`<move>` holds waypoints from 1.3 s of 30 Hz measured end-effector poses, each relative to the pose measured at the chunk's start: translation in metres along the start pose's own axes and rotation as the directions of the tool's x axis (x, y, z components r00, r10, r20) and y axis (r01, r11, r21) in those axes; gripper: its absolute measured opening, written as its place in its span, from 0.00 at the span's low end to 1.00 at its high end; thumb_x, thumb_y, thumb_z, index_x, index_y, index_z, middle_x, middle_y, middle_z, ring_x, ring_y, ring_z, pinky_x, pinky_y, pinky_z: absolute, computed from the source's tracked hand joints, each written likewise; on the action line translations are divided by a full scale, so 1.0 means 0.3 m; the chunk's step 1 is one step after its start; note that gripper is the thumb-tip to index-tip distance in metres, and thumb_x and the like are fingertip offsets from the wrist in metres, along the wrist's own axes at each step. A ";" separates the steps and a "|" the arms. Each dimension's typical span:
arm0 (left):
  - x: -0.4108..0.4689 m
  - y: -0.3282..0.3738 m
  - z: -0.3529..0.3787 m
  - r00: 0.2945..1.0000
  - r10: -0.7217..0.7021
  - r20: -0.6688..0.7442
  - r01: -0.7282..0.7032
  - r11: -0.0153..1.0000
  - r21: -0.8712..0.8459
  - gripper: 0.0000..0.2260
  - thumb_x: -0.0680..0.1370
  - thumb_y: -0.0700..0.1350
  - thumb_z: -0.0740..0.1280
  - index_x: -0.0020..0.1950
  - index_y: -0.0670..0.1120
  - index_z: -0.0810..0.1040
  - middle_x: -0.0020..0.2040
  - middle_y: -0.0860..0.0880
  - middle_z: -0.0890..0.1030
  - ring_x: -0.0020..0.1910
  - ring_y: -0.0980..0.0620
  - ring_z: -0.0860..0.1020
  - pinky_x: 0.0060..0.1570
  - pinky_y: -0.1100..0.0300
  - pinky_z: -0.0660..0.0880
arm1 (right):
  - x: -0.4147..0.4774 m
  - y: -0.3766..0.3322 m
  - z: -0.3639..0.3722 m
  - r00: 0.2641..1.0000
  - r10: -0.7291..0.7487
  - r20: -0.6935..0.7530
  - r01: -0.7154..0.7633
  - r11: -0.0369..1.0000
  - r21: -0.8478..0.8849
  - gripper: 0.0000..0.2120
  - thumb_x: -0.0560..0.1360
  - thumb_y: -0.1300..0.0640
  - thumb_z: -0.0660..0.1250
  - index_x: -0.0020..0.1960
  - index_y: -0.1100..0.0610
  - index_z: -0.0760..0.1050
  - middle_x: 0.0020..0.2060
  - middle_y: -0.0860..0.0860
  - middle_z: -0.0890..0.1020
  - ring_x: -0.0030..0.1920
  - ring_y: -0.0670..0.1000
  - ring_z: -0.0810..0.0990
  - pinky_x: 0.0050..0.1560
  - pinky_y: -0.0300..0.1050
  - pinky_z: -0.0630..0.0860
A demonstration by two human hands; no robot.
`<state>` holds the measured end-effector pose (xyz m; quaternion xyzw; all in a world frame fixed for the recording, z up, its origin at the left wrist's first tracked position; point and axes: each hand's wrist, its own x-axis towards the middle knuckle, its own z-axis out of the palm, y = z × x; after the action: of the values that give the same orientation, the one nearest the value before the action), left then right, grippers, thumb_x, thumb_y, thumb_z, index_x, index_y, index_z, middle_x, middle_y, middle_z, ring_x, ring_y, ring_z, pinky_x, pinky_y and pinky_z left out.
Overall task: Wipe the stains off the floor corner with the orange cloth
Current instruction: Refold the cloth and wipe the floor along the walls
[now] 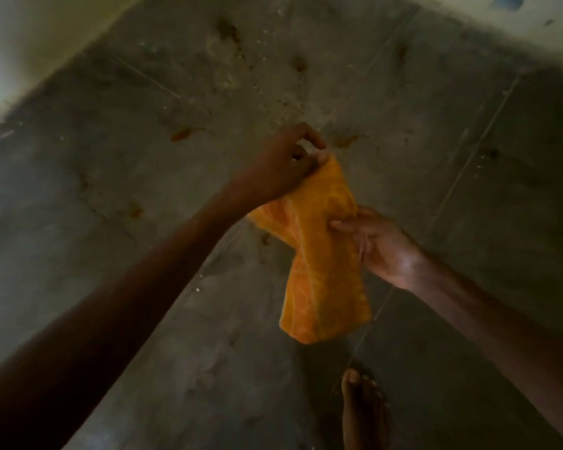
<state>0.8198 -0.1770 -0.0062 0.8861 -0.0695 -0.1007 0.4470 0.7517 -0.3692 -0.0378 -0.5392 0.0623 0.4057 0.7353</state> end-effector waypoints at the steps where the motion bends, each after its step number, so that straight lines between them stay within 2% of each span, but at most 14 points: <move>1: 0.014 -0.028 0.027 0.999 -0.030 -0.035 0.027 0.995 -0.101 0.08 0.80 0.42 0.64 0.58 0.43 0.77 0.38 0.57 0.75 0.28 0.69 0.74 0.28 0.76 0.66 | 0.002 0.009 -0.027 1.000 -0.020 0.012 0.019 0.997 0.069 0.10 0.73 0.60 0.67 0.50 0.57 0.85 0.47 0.53 0.87 0.49 0.52 0.86 0.50 0.46 0.83; 3: 0.022 -0.076 0.089 0.962 -0.213 -0.171 0.107 0.871 -0.480 0.08 0.82 0.43 0.58 0.56 0.42 0.75 0.41 0.51 0.80 0.34 0.64 0.79 0.30 0.72 0.71 | 0.012 0.022 -0.070 0.998 -0.057 0.002 0.056 0.979 0.194 0.13 0.73 0.61 0.64 0.48 0.58 0.86 0.45 0.54 0.87 0.47 0.51 0.86 0.51 0.46 0.83; 6: -0.026 -0.113 0.203 0.804 -0.579 -0.136 0.169 0.442 -0.881 0.15 0.83 0.54 0.55 0.49 0.45 0.75 0.43 0.46 0.81 0.39 0.51 0.79 0.35 0.60 0.74 | 0.010 0.021 -0.118 0.996 -0.075 -0.041 0.085 0.943 0.323 0.14 0.73 0.59 0.63 0.49 0.60 0.86 0.45 0.55 0.88 0.46 0.52 0.87 0.49 0.48 0.84; 8: -0.079 -0.115 0.274 0.822 -0.557 0.123 0.314 0.261 -0.913 0.27 0.79 0.65 0.54 0.54 0.43 0.77 0.49 0.42 0.83 0.47 0.44 0.82 0.47 0.53 0.78 | -0.002 -0.005 -0.135 0.992 -0.104 -0.074 0.123 0.934 0.335 0.14 0.74 0.59 0.63 0.50 0.60 0.86 0.47 0.56 0.88 0.48 0.52 0.87 0.48 0.48 0.84; 11: -0.157 -0.091 0.299 0.833 -0.276 0.480 0.529 0.144 -0.836 0.42 0.73 0.74 0.52 0.67 0.41 0.75 0.65 0.36 0.77 0.64 0.39 0.77 0.64 0.42 0.72 | -0.018 -0.043 -0.136 0.986 -0.109 -0.128 0.146 0.934 0.327 0.15 0.76 0.57 0.63 0.55 0.62 0.84 0.54 0.59 0.86 0.54 0.55 0.86 0.52 0.51 0.84; 13: -0.184 -0.078 0.280 0.842 -0.180 0.508 0.530 0.106 -0.841 0.41 0.73 0.73 0.54 0.70 0.41 0.73 0.67 0.38 0.76 0.66 0.40 0.76 0.65 0.42 0.72 | -0.021 -0.058 -0.132 0.981 -0.099 -0.165 0.143 0.948 0.283 0.17 0.76 0.57 0.64 0.60 0.63 0.81 0.57 0.60 0.84 0.56 0.57 0.84 0.55 0.52 0.83; 16: -0.205 -0.097 0.270 0.885 -0.201 0.421 0.444 0.090 -0.891 0.33 0.73 0.62 0.67 0.72 0.44 0.70 0.66 0.40 0.78 0.65 0.41 0.76 0.64 0.41 0.73 | -0.018 -0.054 -0.137 0.974 -0.097 -0.204 0.139 0.970 0.199 0.16 0.77 0.59 0.64 0.63 0.62 0.78 0.55 0.57 0.85 0.55 0.55 0.85 0.53 0.50 0.83; 19: -0.220 -0.130 0.275 0.843 -0.237 0.483 0.510 0.067 -0.858 0.25 0.74 0.49 0.68 0.69 0.41 0.72 0.61 0.39 0.81 0.60 0.42 0.80 0.57 0.43 0.78 | -0.019 -0.019 -0.156 0.970 -0.105 -0.220 0.141 0.978 0.156 0.16 0.76 0.60 0.64 0.62 0.62 0.78 0.53 0.56 0.85 0.54 0.54 0.85 0.53 0.48 0.83; 22: -0.227 -0.148 0.260 0.815 -0.258 0.519 0.563 0.142 -0.814 0.26 0.71 0.46 0.71 0.69 0.45 0.72 0.59 0.40 0.82 0.55 0.41 0.82 0.49 0.44 0.81 | -0.019 -0.001 -0.168 0.966 -0.094 -0.240 0.104 0.994 0.030 0.12 0.73 0.60 0.69 0.56 0.59 0.80 0.50 0.57 0.84 0.52 0.56 0.84 0.53 0.49 0.81; 25: -0.226 -0.168 0.252 0.861 -0.300 0.410 0.485 0.241 -0.841 0.29 0.69 0.43 0.72 0.69 0.50 0.70 0.63 0.40 0.79 0.57 0.40 0.81 0.48 0.41 0.79 | -0.038 0.008 -0.186 0.976 -0.064 -0.209 0.065 0.998 -0.004 0.13 0.71 0.61 0.70 0.56 0.59 0.80 0.51 0.57 0.85 0.50 0.54 0.85 0.52 0.48 0.83; 27: -0.224 -0.182 0.245 0.893 -0.287 0.347 0.411 0.209 -0.887 0.29 0.70 0.40 0.71 0.70 0.48 0.69 0.64 0.40 0.78 0.58 0.41 0.80 0.49 0.42 0.79 | -0.049 0.010 -0.186 0.989 -0.039 -0.142 0.040 0.999 0.006 0.15 0.71 0.63 0.68 0.58 0.59 0.79 0.49 0.54 0.86 0.48 0.51 0.86 0.46 0.46 0.84; 30: -0.223 -0.178 0.251 0.849 -0.236 0.474 0.501 0.069 -0.863 0.25 0.75 0.43 0.69 0.71 0.41 0.70 0.67 0.38 0.76 0.64 0.41 0.77 0.56 0.43 0.78 | -0.055 0.012 -0.178 0.993 -0.051 -0.107 0.054 0.998 0.022 0.19 0.70 0.65 0.67 0.61 0.60 0.77 0.50 0.53 0.87 0.50 0.51 0.86 0.47 0.45 0.83; 35: -0.267 -0.183 0.296 0.739 -0.065 0.671 0.669 0.196 -0.717 0.24 0.77 0.52 0.64 0.72 0.46 0.70 0.67 0.42 0.77 0.67 0.43 0.74 0.67 0.44 0.71 | -0.045 0.013 -0.161 0.999 -0.025 -0.040 0.025 1.000 0.010 0.26 0.70 0.63 0.71 0.67 0.57 0.74 0.57 0.56 0.85 0.57 0.56 0.84 0.52 0.49 0.83; 39: -0.259 -0.231 0.294 0.894 -0.216 0.393 0.432 0.178 -0.884 0.28 0.72 0.48 0.73 0.71 0.48 0.71 0.67 0.41 0.77 0.64 0.43 0.77 0.59 0.44 0.77 | -0.041 0.001 -0.165 0.994 -0.012 -0.111 0.003 0.997 -0.079 0.24 0.70 0.64 0.73 0.65 0.56 0.76 0.58 0.56 0.85 0.56 0.55 0.85 0.54 0.50 0.83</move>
<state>0.7255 -0.1880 -0.1042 0.4109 0.1565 -0.2928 0.8490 0.7606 -0.4175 -0.0520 -0.5898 0.0851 0.3743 0.7105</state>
